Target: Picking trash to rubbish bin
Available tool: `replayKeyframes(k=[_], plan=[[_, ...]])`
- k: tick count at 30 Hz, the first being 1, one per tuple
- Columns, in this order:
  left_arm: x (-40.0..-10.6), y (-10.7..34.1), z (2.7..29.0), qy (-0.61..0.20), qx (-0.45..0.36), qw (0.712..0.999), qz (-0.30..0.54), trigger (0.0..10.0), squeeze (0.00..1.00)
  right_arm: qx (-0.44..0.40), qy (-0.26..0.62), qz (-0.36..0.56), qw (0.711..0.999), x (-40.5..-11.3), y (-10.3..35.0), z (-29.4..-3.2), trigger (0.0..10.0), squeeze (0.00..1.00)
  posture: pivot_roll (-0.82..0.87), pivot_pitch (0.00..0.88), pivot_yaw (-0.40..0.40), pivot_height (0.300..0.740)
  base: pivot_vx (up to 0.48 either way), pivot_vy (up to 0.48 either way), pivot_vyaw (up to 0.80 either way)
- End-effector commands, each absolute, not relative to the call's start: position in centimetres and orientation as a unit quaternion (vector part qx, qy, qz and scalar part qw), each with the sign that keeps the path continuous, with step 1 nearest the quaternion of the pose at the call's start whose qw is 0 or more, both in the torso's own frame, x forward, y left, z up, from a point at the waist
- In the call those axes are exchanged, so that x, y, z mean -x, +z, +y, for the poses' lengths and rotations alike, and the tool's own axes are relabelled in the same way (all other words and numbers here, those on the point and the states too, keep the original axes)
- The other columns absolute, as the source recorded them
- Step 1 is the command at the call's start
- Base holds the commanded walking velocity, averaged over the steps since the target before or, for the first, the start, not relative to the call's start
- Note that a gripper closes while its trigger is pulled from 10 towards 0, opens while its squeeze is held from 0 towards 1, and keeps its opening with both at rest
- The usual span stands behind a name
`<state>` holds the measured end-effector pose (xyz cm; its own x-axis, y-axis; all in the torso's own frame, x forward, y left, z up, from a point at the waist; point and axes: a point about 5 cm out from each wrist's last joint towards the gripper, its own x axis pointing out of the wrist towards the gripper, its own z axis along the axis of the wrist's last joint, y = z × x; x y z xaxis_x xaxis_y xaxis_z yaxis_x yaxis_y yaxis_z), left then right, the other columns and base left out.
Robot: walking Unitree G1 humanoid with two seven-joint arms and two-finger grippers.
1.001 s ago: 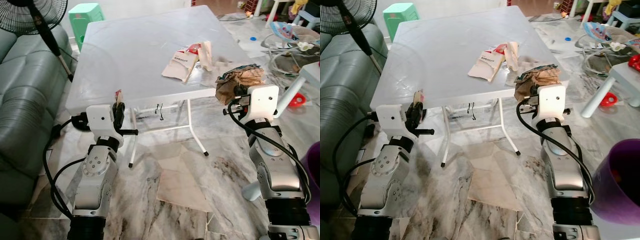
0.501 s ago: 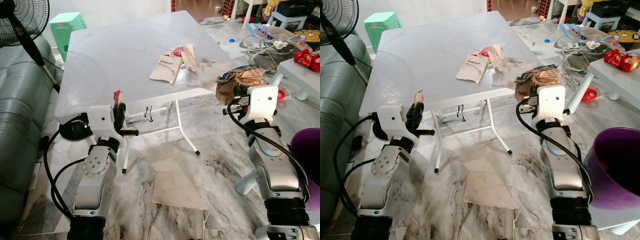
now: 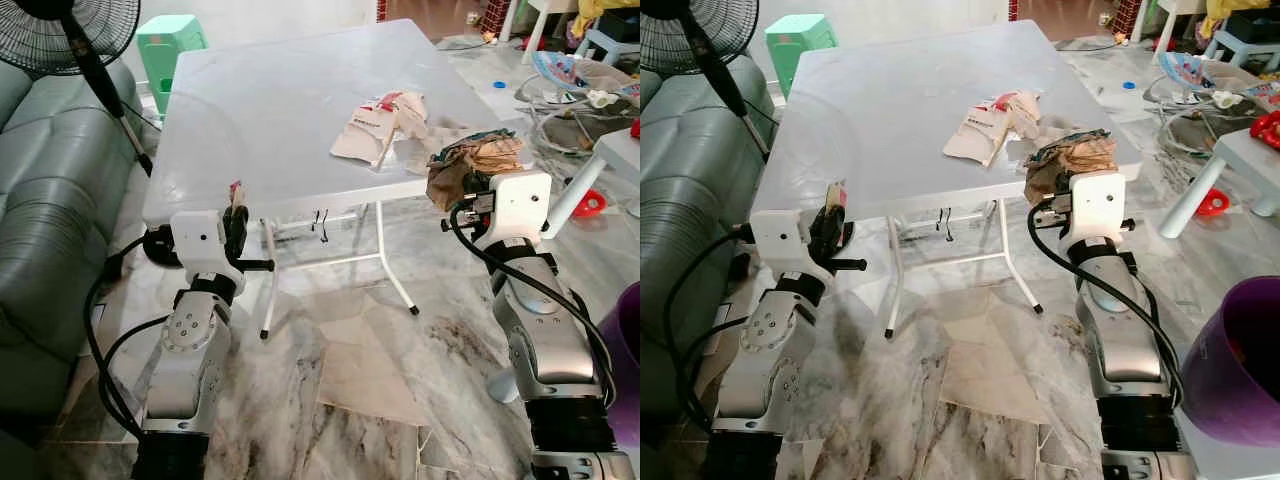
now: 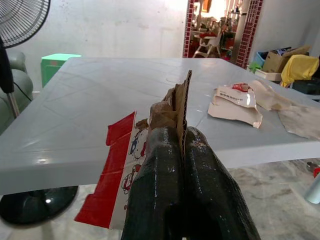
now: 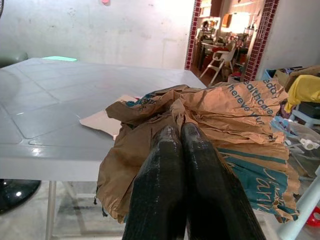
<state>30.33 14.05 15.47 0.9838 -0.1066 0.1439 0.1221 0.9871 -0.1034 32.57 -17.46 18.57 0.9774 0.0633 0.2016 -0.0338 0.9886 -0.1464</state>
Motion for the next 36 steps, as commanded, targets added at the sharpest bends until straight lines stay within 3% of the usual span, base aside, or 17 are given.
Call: replayKeyframes(k=[1,7,36], plan=[[-30.27,15.2,14.24,-0.061,0.052,0.995,-0.062,0.0,0.0,0.072,0.026,-0.107,0.991,-32.49,18.83,-17.5,10.0,0.0,-0.04,0.055,0.072,0.74,0.0,0.0,-0.8],[-30.25,15.14,14.23,-0.063,0.052,0.995,-0.061,0.0,0.0,0.073,0.027,-0.107,0.991,-32.48,18.82,-17.49,10.0,0.0,-0.04,0.055,0.072,0.74,0.252,0.0,-0.8],[-30.09,14.94,13.95,-0.076,0.05,0.994,-0.058,0.0,0.0,0.072,0.034,-0.109,0.991,-32.41,18.77,-17.25,10.0,0.0,-0.04,0.058,0.07,0.74,0.28,0.0,0.0]])
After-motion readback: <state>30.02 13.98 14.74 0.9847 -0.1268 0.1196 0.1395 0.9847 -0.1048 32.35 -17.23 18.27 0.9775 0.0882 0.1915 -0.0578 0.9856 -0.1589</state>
